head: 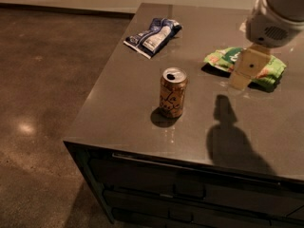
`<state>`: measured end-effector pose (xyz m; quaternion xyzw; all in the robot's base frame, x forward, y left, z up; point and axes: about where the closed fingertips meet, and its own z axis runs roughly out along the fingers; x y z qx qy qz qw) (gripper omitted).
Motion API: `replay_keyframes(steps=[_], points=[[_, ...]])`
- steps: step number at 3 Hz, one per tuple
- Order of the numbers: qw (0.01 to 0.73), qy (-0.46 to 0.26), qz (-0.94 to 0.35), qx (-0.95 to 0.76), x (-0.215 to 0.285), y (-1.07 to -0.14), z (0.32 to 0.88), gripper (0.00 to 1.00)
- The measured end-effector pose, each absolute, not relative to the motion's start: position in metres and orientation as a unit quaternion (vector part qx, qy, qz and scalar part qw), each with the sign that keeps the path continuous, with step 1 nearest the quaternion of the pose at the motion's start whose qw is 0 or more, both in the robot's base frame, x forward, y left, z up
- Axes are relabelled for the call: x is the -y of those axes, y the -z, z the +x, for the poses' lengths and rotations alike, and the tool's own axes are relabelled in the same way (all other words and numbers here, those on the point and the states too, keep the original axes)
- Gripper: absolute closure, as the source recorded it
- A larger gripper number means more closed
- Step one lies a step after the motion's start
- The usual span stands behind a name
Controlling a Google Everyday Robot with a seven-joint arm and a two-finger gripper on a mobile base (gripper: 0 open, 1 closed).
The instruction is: Move green rice chip bag near blue chip bag
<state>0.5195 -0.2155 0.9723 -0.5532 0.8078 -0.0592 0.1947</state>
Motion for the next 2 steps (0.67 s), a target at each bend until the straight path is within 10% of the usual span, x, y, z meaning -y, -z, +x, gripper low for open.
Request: replay_keyframes(steps=[2], points=[[0.191, 0.075, -0.518, -0.831, 0.243, -0.947, 0.585, 0.0]])
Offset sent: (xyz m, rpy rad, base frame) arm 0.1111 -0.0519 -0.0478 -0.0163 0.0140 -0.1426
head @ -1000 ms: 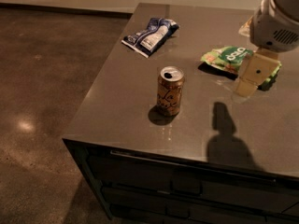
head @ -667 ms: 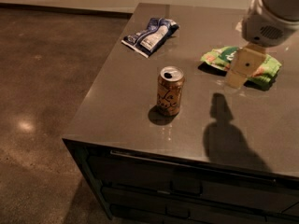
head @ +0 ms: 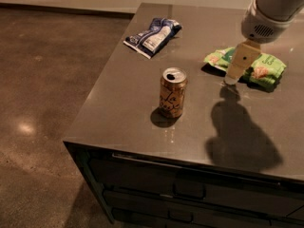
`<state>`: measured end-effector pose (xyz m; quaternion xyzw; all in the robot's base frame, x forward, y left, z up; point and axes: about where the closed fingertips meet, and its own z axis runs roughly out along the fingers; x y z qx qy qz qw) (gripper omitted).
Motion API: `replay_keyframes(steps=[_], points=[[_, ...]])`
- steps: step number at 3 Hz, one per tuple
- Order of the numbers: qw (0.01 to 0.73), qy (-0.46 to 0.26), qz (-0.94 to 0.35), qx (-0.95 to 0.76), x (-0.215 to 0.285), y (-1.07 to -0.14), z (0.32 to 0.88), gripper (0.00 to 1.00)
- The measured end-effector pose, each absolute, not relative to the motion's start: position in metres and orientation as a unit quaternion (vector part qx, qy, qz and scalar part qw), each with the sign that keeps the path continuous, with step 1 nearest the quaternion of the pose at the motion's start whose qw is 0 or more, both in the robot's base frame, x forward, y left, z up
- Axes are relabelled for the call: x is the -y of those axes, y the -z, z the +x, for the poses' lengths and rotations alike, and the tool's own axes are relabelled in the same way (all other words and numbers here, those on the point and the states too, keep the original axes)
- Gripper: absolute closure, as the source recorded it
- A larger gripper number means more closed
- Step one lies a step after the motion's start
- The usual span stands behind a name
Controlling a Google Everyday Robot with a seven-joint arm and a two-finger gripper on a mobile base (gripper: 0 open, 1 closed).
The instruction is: Move green rice chip bag near blue chip bag
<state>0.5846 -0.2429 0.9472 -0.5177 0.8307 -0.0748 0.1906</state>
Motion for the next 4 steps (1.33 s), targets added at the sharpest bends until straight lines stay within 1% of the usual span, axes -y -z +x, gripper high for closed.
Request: replay_keyframes(steps=[2, 3, 4], points=[[0.18, 0.054, -0.494, -0.849, 0.291, -0.914, 0.639, 0.0], [0.167, 0.046, -0.487, -0.856, 0.314, -0.893, 0.655, 0.0], [0.155, 0.045, -0.484, -0.86, 0.326, -0.881, 0.66, 0.0]])
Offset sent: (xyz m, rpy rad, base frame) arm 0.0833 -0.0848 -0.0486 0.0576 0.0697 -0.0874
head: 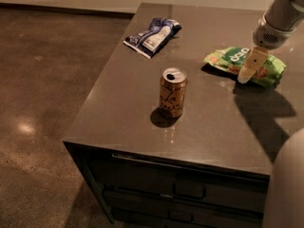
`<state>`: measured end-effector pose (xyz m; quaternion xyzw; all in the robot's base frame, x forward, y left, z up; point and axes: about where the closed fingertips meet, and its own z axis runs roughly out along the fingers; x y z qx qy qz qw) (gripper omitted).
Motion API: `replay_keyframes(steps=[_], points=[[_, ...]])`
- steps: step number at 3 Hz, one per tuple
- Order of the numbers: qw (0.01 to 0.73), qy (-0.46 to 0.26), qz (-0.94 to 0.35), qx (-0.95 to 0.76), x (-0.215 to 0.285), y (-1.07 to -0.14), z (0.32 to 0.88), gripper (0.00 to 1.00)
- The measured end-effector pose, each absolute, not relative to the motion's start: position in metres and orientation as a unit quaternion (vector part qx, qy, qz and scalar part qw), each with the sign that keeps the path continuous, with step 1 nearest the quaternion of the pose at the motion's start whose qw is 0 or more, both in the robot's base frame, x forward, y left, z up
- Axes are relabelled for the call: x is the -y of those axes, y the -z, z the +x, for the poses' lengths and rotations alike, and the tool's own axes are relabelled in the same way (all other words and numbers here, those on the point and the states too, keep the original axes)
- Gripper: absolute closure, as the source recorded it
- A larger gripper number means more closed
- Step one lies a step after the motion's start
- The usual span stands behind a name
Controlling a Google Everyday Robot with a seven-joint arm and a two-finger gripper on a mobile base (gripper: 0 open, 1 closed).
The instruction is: Move green rice chip bag near blue chip bag
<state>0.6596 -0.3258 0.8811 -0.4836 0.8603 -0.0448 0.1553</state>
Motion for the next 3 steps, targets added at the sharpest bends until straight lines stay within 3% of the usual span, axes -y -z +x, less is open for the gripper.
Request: replay_keyframes(steps=[3], points=[[0.158, 0.031, -0.499, -0.852, 0.309, -0.893, 0.67, 0.64]])
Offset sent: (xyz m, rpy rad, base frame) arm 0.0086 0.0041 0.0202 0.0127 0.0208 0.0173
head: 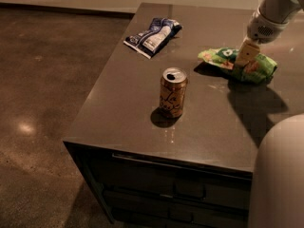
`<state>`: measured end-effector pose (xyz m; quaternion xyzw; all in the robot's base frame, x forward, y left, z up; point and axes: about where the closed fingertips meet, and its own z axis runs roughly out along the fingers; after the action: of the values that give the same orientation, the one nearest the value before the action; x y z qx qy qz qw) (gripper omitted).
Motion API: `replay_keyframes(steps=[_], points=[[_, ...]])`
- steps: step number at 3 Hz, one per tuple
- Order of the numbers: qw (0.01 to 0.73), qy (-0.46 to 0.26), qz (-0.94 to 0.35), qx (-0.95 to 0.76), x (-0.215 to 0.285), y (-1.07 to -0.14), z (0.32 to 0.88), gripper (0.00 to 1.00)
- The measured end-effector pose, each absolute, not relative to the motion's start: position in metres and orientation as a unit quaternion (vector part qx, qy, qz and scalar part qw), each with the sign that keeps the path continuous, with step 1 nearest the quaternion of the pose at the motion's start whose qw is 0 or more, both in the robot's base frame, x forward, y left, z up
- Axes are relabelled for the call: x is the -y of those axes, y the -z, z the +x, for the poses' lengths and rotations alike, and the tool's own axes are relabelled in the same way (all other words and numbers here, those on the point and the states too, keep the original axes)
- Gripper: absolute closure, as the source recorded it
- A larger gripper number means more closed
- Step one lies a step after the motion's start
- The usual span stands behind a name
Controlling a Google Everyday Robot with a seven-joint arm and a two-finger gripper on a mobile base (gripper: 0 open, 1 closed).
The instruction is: Move green rice chip bag near blue chip bag
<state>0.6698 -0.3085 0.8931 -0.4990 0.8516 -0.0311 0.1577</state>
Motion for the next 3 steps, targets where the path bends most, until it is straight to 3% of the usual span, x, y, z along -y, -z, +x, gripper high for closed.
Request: replay_keyframes(steps=[1, 3], points=[[0.181, 0.012, -0.537, -0.824, 0.254, -0.917, 0.679, 0.96], [0.215, 0.005, -0.582, -0.784, 0.165, -0.944, 0.706, 1.0]])
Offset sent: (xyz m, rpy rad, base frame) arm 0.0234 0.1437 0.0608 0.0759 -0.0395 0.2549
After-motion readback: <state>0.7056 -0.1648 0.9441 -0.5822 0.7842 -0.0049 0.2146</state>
